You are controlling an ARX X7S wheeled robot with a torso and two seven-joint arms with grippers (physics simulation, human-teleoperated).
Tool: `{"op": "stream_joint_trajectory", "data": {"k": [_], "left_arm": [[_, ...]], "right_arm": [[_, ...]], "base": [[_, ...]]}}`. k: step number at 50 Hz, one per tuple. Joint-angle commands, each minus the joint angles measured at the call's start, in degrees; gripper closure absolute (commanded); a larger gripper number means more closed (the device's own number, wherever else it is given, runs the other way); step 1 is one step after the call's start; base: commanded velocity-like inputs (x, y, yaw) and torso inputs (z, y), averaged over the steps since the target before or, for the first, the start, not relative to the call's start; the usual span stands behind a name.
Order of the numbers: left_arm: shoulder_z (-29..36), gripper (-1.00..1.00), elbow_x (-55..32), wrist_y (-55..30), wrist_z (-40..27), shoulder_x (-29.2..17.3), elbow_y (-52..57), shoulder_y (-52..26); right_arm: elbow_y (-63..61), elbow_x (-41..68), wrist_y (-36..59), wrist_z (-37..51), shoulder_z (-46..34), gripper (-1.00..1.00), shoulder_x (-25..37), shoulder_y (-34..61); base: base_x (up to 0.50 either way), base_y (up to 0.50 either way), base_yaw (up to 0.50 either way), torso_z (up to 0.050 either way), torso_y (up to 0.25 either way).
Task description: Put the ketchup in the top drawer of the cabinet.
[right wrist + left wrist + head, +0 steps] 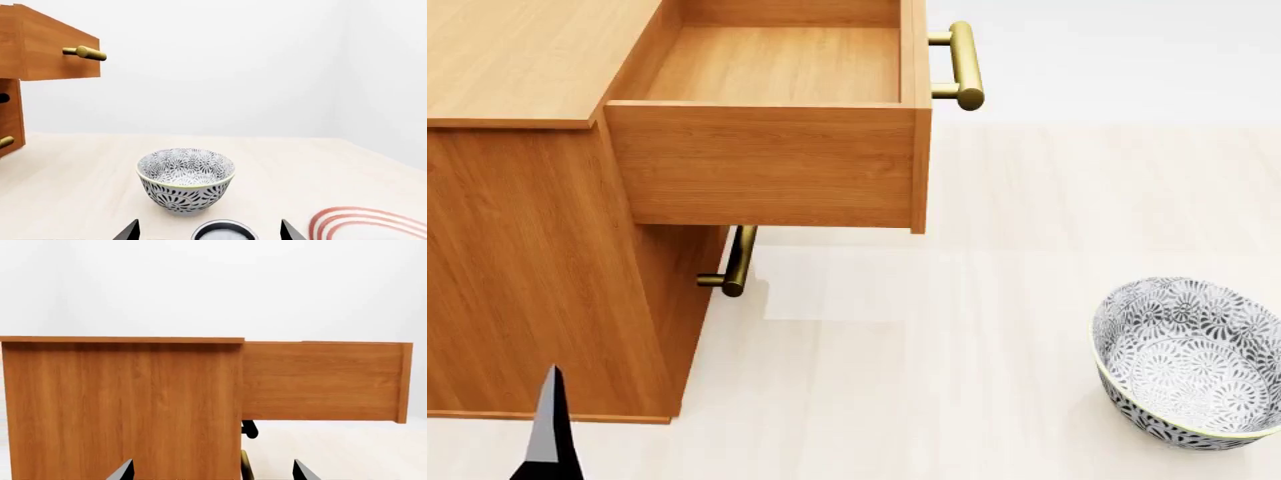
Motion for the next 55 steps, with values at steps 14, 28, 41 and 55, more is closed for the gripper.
{"op": "stream_joint_trajectory", "data": {"k": [14,28,41,55], "left_arm": [[0.24,-1.00,-0.41,1.12,-0.61,-0.44,-1.19,0.03],[0.26,-1.00,-0.94,1.24,-0.93,-0.76,-1.35,-0.06],[0.30,-1.00,-1.22,1.67,-1.16,-1.02,-1.90,-0.21],[0.49,-1.00,-1.37,2.11,-1.45,-1.28,-2.36,-0.25]], "right_arm": [[6.58,-1.81,0.34,0.78,-2.19,-1.00,0.23,6.01],[8.55,-2.18,0.66,1.33,-2.54,-1.00,0.60,7.68],[11.74,-2.80,0.43,1.37,-3.29,-1.00,1.05,10.22],[15.88,-3.55,-0.44,1.15,-3.98,-1.00,1.28,12.76]], "base": [[0.00,0.00,0.00,0.000,0.000],[0.00,0.00,0.00,0.000,0.000],[0.00,0.00,0.00,0.000,0.000],[0.00,0.00,0.00,0.000,0.000]]}}
